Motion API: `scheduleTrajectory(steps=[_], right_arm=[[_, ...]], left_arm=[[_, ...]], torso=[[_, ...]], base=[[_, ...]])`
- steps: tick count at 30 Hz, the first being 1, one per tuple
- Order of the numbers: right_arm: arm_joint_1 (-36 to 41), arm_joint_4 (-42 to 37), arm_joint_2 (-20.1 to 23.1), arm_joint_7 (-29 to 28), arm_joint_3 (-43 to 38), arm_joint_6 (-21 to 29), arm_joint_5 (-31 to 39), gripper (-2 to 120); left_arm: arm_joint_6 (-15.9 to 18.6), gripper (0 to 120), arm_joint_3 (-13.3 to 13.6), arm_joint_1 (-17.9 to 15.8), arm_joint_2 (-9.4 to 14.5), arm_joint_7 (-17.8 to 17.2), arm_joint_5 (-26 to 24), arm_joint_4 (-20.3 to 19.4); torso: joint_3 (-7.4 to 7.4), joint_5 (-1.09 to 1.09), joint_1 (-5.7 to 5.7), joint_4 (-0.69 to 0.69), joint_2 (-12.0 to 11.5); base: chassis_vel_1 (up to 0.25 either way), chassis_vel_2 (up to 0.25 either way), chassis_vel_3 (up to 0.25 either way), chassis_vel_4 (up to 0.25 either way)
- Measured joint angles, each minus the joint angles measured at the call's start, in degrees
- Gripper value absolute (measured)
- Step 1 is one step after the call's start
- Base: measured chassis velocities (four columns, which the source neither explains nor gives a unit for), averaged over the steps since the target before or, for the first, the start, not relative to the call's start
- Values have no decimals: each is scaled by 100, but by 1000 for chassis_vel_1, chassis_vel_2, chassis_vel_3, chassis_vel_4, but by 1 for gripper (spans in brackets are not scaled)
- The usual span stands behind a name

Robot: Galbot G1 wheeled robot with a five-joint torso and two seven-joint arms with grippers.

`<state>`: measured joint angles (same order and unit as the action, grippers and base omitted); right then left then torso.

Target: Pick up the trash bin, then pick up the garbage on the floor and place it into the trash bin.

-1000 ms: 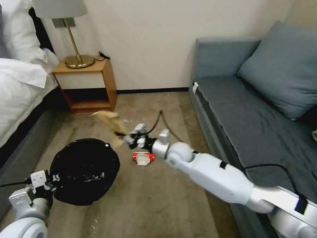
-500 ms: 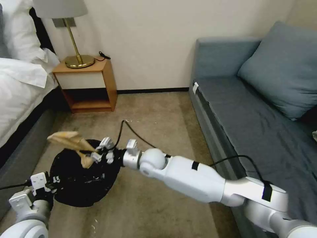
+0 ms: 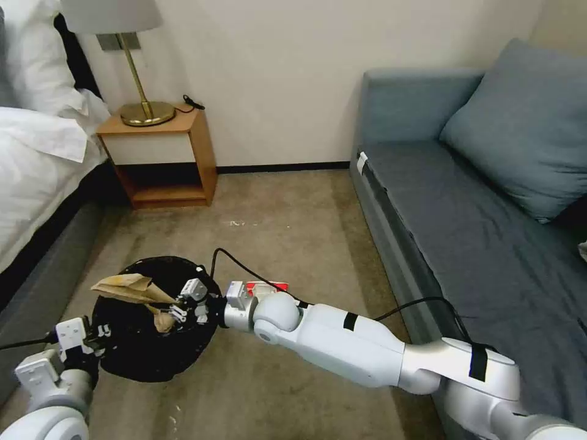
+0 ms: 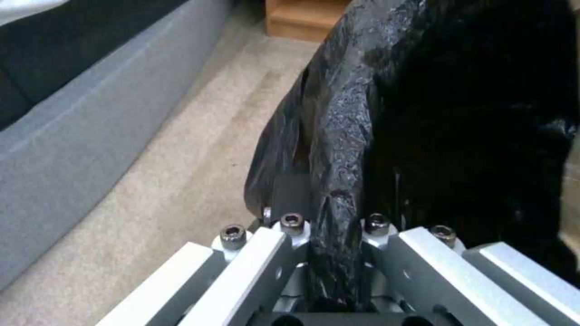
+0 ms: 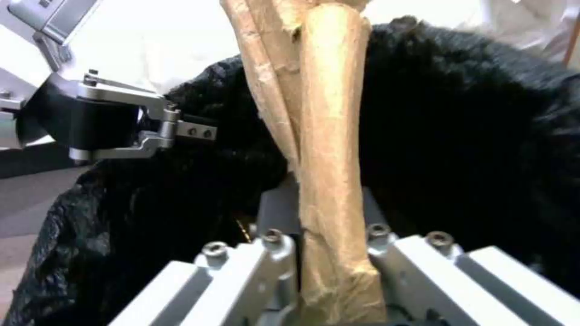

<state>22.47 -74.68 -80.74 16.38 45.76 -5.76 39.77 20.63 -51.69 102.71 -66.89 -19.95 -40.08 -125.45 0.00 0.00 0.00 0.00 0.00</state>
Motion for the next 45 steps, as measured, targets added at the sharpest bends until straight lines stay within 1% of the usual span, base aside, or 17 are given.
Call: scheduleTrajectory(steps=[5,7,10,11,13,16,22,27,30,33,34,36,37,38,41,43,45], right_arm=[[67,-17,81,0,-27,-49,-44,33],[96,-31,92,-4,-43,-53,-66,35],[209,-103,180,-9,-93,-63,-107,51],[209,-103,180,-9,-93,-63,-107,51],[236,-162,287,17,-91,-74,-161,63],[237,-213,353,25,-95,-78,-179,68],[217,-505,700,219,-350,-195,-160,94],[280,-717,897,153,-726,-498,-6,100],[379,-824,948,-198,-916,-630,-121,100],[825,-1239,1022,-1839,-1543,-932,-1162,100],[825,-1239,1022,-1839,-1543,-932,-1162,100],[1132,-1499,1112,-2633,-1936,-979,-1910,100],[1132,-1499,1112,-2633,-1936,-979,-1910,100],[1289,-1638,1164,-2960,-2093,-962,-2197,100],[2004,-2221,1396,-4193,-2464,-429,-3089,100],[2145,-2327,1437,-4342,-2511,-310,-3194,100],[2826,-2690,1533,-4754,-2721,14,-3439,100]], left_arm=[[22,3,74,-38,-39,-2,40,22],[23,3,75,-28,-48,-2,50,10],[12,3,70,20,-59,-2,71,0],[12,3,70,20,-59,-2,71,0],[7,3,62,30,-86,-3,74,-50],[7,3,62,42,-105,-2,78,-86],[3,3,41,92,-120,-2,91,-102],[-16,3,19,117,-102,-2,89,-106],[-16,3,19,119,-91,-2,84,-115],[-27,3,-27,169,-57,-1,51,-121],[-27,3,-27,169,-57,-1,51,-121],[-42,3,-69,208,-46,-2,34,-122],[-42,3,-69,208,-46,-2,34,-122],[-45,3,-83,218,-40,0,22,-124],[-50,3,-114,247,-45,6,11,-144],[-50,3,-118,251,-52,6,11,-145],[-57,3,-127,272,-68,6,10,-146]], torso=[[0,1,0,0,0],[0,0,0,0,0],[0,1,0,1,0],[0,1,0,1,0],[0,1,0,0,0],[0,1,0,0,0],[0,1,0,0,0],[0,1,0,1,0],[0,2,-1,0,0],[0,2,0,0,0],[0,2,0,0,0],[0,2,0,1,0],[0,2,0,1,0],[0,2,0,1,0],[0,2,0,1,0],[0,2,0,1,0],[0,2,0,-1,0]], base=[[0,0,0,0],[0,0,0,0],[0,0,0,0],[0,0,0,0],[0,0,0,0],[0,0,0,0],[0,0,0,0],[0,0,0,0],[0,0,0,0],[0,0,0,0],[0,0,0,0],[0,0,0,0],[0,0,0,0],[0,0,0,0],[0,0,0,0],[0,0,0,0],[0,0,0,0]])
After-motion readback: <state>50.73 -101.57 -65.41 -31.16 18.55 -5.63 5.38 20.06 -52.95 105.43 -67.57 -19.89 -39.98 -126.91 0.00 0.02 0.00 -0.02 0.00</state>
